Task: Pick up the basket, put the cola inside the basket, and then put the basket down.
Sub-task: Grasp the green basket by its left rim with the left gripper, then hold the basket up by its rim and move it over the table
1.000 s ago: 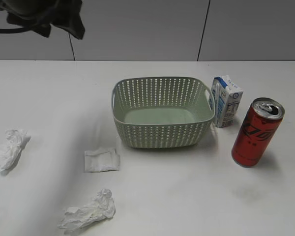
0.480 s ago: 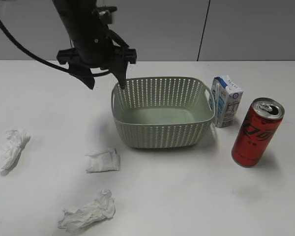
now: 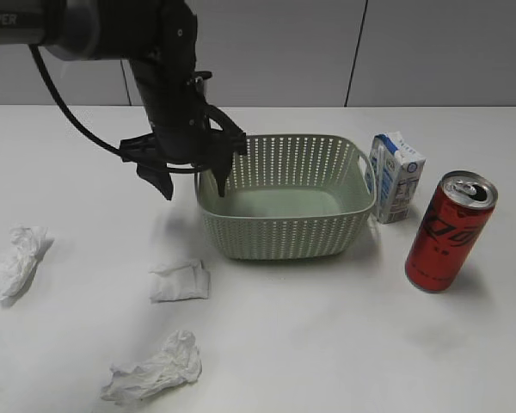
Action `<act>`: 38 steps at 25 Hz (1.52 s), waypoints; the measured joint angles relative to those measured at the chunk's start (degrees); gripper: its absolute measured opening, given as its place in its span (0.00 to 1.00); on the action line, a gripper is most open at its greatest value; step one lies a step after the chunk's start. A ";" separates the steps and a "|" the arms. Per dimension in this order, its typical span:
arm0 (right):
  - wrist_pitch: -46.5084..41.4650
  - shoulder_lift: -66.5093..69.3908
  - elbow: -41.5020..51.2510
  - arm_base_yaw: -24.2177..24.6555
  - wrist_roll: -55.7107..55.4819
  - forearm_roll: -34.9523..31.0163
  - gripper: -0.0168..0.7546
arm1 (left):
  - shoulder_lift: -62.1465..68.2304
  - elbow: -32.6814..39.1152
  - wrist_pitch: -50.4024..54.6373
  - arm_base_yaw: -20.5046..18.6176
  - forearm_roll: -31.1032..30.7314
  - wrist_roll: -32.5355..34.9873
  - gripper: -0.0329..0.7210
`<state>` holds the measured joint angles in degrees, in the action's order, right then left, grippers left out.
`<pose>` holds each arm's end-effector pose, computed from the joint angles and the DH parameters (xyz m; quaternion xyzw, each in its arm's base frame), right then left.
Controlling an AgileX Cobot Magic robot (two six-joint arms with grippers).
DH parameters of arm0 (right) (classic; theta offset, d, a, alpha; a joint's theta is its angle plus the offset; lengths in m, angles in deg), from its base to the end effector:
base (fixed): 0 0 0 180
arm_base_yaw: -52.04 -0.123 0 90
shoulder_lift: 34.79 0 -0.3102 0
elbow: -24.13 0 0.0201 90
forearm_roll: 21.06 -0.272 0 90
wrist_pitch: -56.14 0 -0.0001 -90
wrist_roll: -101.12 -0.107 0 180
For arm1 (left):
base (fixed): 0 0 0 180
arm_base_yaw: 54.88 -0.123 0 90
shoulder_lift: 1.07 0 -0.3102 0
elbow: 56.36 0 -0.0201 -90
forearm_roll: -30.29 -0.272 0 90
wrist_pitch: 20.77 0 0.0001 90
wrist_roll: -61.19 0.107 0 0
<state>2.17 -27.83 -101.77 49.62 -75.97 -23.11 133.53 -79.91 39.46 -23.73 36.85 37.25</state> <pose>0.0171 0.0038 0.2645 -0.0381 0.8425 0.0156 0.5371 0.4183 -0.2653 0.1597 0.0381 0.9950 -0.0809 0.0434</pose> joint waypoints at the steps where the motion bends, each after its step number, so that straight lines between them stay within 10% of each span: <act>1: 0.00 0.00 0.00 0.00 0.00 0.00 0.67 | 0.33 0.00 0.00 0.00 0.00 -0.17 0.82; 9: 0.00 0.00 0.00 0.00 0.00 0.00 0.67 | 1.94 -0.07 -0.01 0.00 0.16 -1.99 0.65; 20: 0.00 0.00 0.00 0.00 0.00 0.00 0.67 | 1.95 -0.19 -0.30 0.00 1.37 -2.24 0.06; 32: 0.05 0.00 0.00 0.00 0.00 0.05 0.67 | -2.17 0.43 5.81 -0.82 2.32 -0.30 0.04; 38: 0.05 0.00 0.00 0.00 0.00 0.05 0.67 | -13.97 12.08 0.33 -0.83 2.75 0.70 0.04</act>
<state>2.22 -27.83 -101.77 49.62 -75.97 -23.06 119.56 -67.83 39.79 -24.57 39.60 37.95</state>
